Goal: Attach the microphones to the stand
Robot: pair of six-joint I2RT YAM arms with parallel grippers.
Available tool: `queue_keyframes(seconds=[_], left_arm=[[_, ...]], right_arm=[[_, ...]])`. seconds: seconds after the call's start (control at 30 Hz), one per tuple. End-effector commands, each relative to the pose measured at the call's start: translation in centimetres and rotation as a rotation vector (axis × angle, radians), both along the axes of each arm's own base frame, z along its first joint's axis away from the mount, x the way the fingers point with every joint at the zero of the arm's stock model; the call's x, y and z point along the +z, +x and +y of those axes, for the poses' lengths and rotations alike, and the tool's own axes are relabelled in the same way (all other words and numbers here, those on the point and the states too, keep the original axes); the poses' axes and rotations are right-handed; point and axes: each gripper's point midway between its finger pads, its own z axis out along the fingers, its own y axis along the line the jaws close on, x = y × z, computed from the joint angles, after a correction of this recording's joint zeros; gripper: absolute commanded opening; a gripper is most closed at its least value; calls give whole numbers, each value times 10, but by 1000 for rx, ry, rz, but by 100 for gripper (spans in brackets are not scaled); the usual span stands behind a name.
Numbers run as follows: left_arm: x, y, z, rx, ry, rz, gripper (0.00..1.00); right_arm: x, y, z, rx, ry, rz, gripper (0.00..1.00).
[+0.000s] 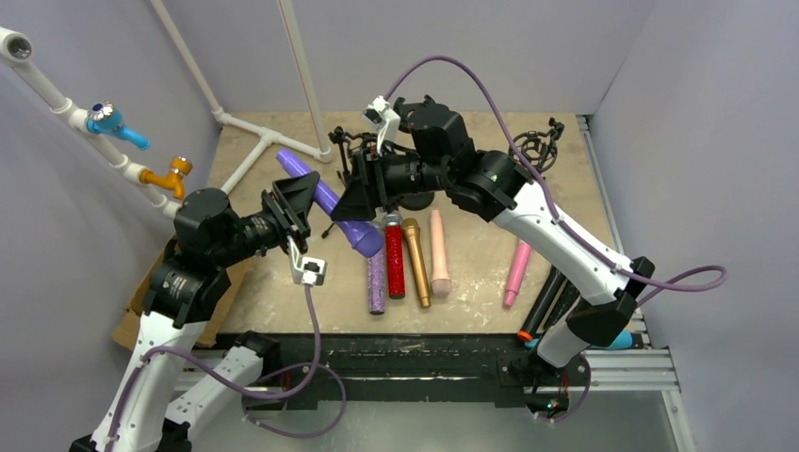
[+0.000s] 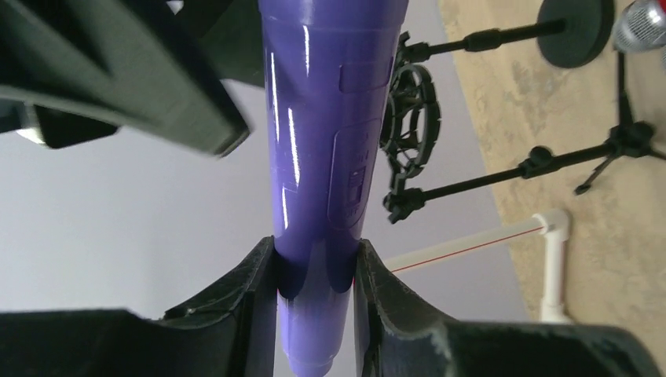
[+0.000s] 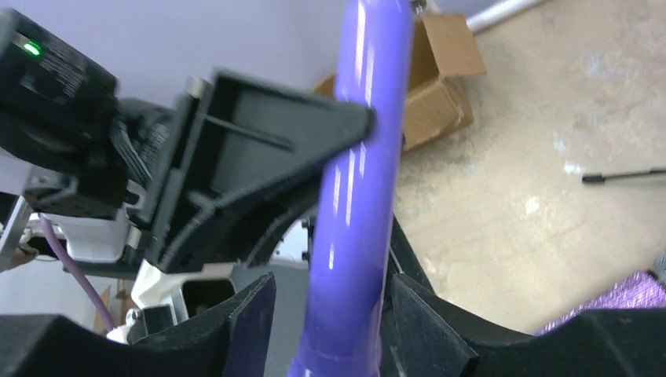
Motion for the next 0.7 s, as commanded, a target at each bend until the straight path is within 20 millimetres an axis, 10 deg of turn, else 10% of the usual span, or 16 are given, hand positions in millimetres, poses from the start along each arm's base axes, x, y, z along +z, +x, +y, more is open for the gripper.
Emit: queue_keyframes(seconds=[0.0, 0.37, 0.67], left_arm=[[-21, -16, -2, 13, -154, 260, 0], [-57, -52, -12, 246, -757, 1135, 0], [-27, -54, -36, 156, -1060, 1574, 0]], right_arm=[[54, 7, 0, -18, 94, -160, 64], [141, 45, -49, -278, 215, -442, 97], [134, 24, -66, -243, 292, -508, 99]])
